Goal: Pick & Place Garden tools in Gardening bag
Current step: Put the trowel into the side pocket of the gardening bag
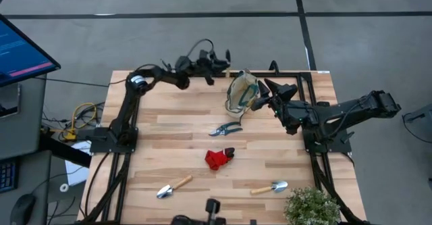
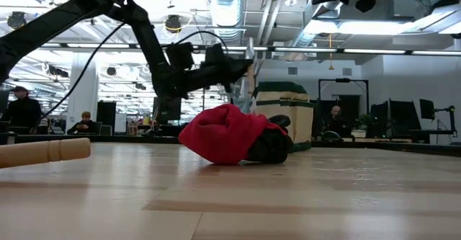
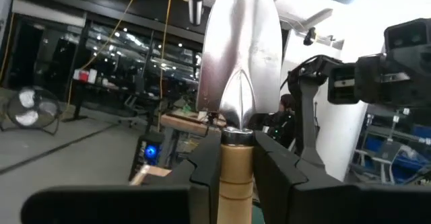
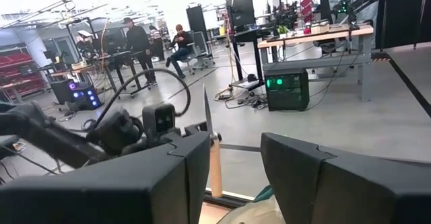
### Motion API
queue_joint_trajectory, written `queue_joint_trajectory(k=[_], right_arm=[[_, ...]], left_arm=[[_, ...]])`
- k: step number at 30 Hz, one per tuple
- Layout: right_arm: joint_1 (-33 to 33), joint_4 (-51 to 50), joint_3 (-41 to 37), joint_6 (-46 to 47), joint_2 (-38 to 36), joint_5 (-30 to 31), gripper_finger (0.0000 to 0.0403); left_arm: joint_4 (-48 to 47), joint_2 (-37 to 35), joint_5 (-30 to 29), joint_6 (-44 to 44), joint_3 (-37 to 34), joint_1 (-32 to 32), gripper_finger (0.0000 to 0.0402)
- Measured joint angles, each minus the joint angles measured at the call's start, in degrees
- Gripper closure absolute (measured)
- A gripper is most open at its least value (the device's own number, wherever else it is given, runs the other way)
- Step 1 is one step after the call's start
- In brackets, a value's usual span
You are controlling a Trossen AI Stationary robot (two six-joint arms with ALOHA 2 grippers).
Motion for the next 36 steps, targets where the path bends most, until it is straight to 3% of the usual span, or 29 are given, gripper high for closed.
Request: queue_joint_trajectory(k=[8,13,22,36], right_arm=[[-0.19,-0.28,0.00,-0.13,0.00,0.00,0.0275],[-1.09,-0.35,0.00,-0.13,0.00,0.00,0.0275],[-1.62,0.42,0.00,-0.09,0.00,-0.02,0.0275],[-1.64,0.92,0.00,-0.09,0.00,-0.02,0.0275]], left_arm=[[-0.61,1.42,-0.26,-0.74,-1.62,4.06,0.0340],[-0.72,5.08,-4.22,0.90,-1.63,1.77,0.0340],[-0.48,11.17,-5.51,-1.49,5.56,-0.50,0.0340],[3.28,11.56,-6.23,-7.68,9.25,-3.40,0.0338]])
